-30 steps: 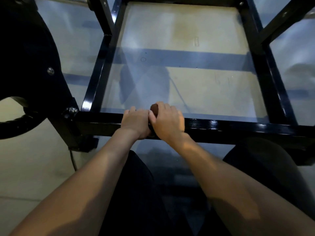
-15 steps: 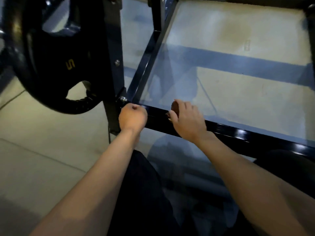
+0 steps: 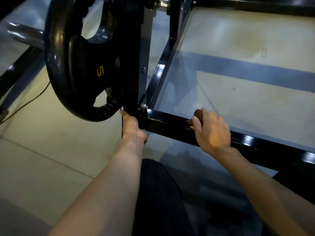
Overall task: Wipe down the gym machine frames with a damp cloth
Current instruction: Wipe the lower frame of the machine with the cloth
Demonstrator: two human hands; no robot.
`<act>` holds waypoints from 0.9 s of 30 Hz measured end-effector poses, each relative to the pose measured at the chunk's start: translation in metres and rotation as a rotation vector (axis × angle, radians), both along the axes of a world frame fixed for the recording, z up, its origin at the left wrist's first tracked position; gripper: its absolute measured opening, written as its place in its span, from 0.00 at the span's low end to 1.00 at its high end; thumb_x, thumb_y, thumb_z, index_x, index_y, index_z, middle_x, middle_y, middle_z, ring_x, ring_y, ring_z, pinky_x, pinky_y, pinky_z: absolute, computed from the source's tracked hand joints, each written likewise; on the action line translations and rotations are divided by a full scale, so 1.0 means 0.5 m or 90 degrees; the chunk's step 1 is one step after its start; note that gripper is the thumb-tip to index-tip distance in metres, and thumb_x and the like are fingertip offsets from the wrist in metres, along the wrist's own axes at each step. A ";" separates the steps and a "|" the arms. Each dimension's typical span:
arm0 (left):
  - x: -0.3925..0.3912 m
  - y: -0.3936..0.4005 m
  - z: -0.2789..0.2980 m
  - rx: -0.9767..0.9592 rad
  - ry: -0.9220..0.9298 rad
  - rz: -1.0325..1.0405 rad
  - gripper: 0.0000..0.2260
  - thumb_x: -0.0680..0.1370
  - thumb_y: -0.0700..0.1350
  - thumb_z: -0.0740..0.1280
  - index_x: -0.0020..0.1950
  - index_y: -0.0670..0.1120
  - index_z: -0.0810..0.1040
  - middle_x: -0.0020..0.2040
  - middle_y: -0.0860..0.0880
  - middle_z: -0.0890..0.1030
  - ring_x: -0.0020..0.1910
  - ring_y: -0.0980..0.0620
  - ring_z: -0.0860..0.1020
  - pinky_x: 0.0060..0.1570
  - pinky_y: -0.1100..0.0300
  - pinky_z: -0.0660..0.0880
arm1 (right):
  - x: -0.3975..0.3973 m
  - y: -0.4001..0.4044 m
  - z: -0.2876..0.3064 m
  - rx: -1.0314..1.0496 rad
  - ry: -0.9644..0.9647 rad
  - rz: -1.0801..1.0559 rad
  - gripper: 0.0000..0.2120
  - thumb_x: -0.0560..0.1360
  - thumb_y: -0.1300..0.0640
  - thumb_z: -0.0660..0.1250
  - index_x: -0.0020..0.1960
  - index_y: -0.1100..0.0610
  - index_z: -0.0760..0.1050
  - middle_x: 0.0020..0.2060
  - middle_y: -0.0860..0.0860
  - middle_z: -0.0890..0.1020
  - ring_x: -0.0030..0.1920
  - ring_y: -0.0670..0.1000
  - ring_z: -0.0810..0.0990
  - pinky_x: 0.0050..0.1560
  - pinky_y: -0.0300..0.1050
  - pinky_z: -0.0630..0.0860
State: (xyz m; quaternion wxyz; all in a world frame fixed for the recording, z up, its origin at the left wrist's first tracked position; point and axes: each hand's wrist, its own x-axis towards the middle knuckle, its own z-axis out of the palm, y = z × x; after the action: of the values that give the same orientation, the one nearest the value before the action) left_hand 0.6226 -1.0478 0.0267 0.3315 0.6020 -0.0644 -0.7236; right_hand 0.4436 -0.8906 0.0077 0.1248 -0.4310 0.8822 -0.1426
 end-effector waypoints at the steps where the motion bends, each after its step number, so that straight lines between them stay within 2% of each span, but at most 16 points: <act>1: 0.001 -0.002 -0.006 0.000 0.000 0.002 0.35 0.77 0.74 0.59 0.72 0.49 0.77 0.66 0.42 0.81 0.64 0.42 0.80 0.57 0.46 0.77 | 0.017 -0.025 0.003 -0.002 -0.017 0.008 0.25 0.82 0.41 0.52 0.72 0.54 0.69 0.64 0.56 0.79 0.59 0.63 0.75 0.58 0.58 0.71; 3: 0.009 -0.005 -0.013 -0.002 0.005 -0.002 0.35 0.76 0.74 0.61 0.68 0.48 0.79 0.62 0.41 0.83 0.59 0.42 0.82 0.57 0.48 0.79 | 0.059 -0.092 0.007 0.016 -0.060 0.074 0.29 0.80 0.42 0.53 0.76 0.55 0.65 0.69 0.57 0.75 0.63 0.62 0.73 0.62 0.57 0.69; 5: 0.017 -0.003 -0.015 -0.010 0.019 -0.028 0.36 0.76 0.75 0.58 0.64 0.46 0.81 0.57 0.41 0.85 0.55 0.43 0.84 0.47 0.51 0.81 | 0.103 -0.167 0.015 0.043 -0.108 0.164 0.34 0.82 0.44 0.56 0.83 0.58 0.53 0.78 0.56 0.65 0.72 0.61 0.67 0.70 0.57 0.64; 6: 0.021 -0.005 -0.018 -0.009 0.032 -0.039 0.36 0.77 0.75 0.56 0.63 0.46 0.82 0.55 0.41 0.86 0.54 0.43 0.84 0.45 0.52 0.81 | 0.122 -0.201 0.017 0.053 -0.129 0.205 0.36 0.83 0.44 0.57 0.84 0.58 0.48 0.81 0.55 0.60 0.75 0.61 0.63 0.73 0.58 0.60; 7: 0.022 -0.006 -0.021 -0.011 0.044 -0.048 0.38 0.77 0.75 0.55 0.63 0.46 0.83 0.55 0.41 0.86 0.56 0.43 0.84 0.48 0.50 0.82 | 0.136 -0.226 0.015 0.054 -0.142 0.235 0.37 0.83 0.43 0.58 0.84 0.58 0.47 0.82 0.55 0.57 0.77 0.61 0.61 0.75 0.58 0.59; 8: 0.023 -0.008 -0.026 -0.016 0.051 -0.051 0.38 0.77 0.76 0.54 0.64 0.46 0.83 0.56 0.40 0.86 0.57 0.42 0.83 0.56 0.48 0.81 | 0.144 -0.239 0.008 0.052 -0.152 0.253 0.38 0.83 0.41 0.59 0.84 0.58 0.48 0.82 0.55 0.59 0.76 0.61 0.62 0.75 0.58 0.60; 10: 0.021 -0.007 -0.029 -0.020 0.036 -0.048 0.38 0.76 0.76 0.55 0.65 0.47 0.82 0.57 0.41 0.86 0.60 0.43 0.83 0.67 0.46 0.76 | 0.134 -0.225 0.001 0.032 -0.143 0.247 0.35 0.82 0.39 0.61 0.81 0.56 0.56 0.76 0.54 0.68 0.71 0.61 0.68 0.71 0.58 0.67; 13: 0.024 -0.008 -0.036 -0.009 0.002 0.008 0.34 0.75 0.74 0.62 0.65 0.47 0.81 0.62 0.43 0.84 0.64 0.46 0.80 0.73 0.51 0.70 | 0.091 -0.151 -0.006 0.016 -0.067 0.196 0.30 0.81 0.36 0.60 0.76 0.52 0.64 0.66 0.54 0.76 0.64 0.60 0.73 0.64 0.59 0.73; 16: 0.020 -0.009 -0.037 -0.003 -0.001 0.034 0.34 0.75 0.72 0.65 0.70 0.48 0.77 0.66 0.44 0.81 0.69 0.46 0.77 0.74 0.51 0.69 | 0.053 -0.113 0.001 0.062 -0.078 0.147 0.26 0.82 0.34 0.58 0.73 0.50 0.65 0.62 0.52 0.75 0.61 0.57 0.72 0.57 0.57 0.74; 18: 0.011 -0.006 -0.033 -0.012 -0.001 0.030 0.35 0.76 0.72 0.64 0.72 0.47 0.76 0.67 0.43 0.80 0.69 0.45 0.77 0.73 0.53 0.70 | 0.068 -0.136 -0.003 0.045 -0.056 0.154 0.27 0.82 0.35 0.57 0.73 0.51 0.65 0.63 0.53 0.75 0.62 0.58 0.72 0.56 0.57 0.74; 20: 0.006 -0.008 -0.037 -0.030 0.004 0.027 0.36 0.77 0.73 0.60 0.71 0.46 0.77 0.65 0.42 0.82 0.65 0.44 0.79 0.67 0.55 0.74 | 0.109 -0.190 -0.011 0.031 -0.061 0.185 0.30 0.82 0.35 0.57 0.76 0.53 0.62 0.66 0.54 0.74 0.64 0.60 0.71 0.58 0.57 0.74; 23: 0.005 -0.006 -0.043 -0.036 0.058 0.000 0.39 0.75 0.76 0.57 0.66 0.46 0.81 0.60 0.41 0.85 0.61 0.43 0.82 0.68 0.48 0.75 | 0.155 -0.239 -0.014 0.022 -0.089 0.237 0.35 0.83 0.35 0.55 0.81 0.56 0.56 0.71 0.54 0.70 0.66 0.60 0.69 0.59 0.59 0.75; 25: 0.008 -0.008 -0.044 -0.039 0.027 -0.010 0.37 0.75 0.76 0.58 0.66 0.47 0.81 0.60 0.42 0.84 0.60 0.43 0.82 0.69 0.47 0.74 | 0.134 -0.217 -0.006 0.010 -0.089 0.252 0.34 0.83 0.34 0.55 0.81 0.52 0.57 0.71 0.52 0.71 0.66 0.58 0.70 0.58 0.57 0.75; 27: 0.010 -0.001 -0.026 -0.021 -0.036 0.021 0.35 0.75 0.74 0.62 0.68 0.48 0.79 0.64 0.45 0.82 0.54 0.47 0.81 0.69 0.54 0.74 | 0.083 -0.161 0.002 0.010 -0.097 0.237 0.27 0.82 0.33 0.55 0.76 0.45 0.64 0.67 0.49 0.75 0.65 0.55 0.72 0.56 0.55 0.75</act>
State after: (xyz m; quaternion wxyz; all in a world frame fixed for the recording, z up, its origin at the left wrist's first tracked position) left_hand 0.6276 -1.0481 0.0135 0.3514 0.6175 -0.0755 -0.6997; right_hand 0.4852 -0.9713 0.0085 0.2186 -0.5739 0.7762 -0.1426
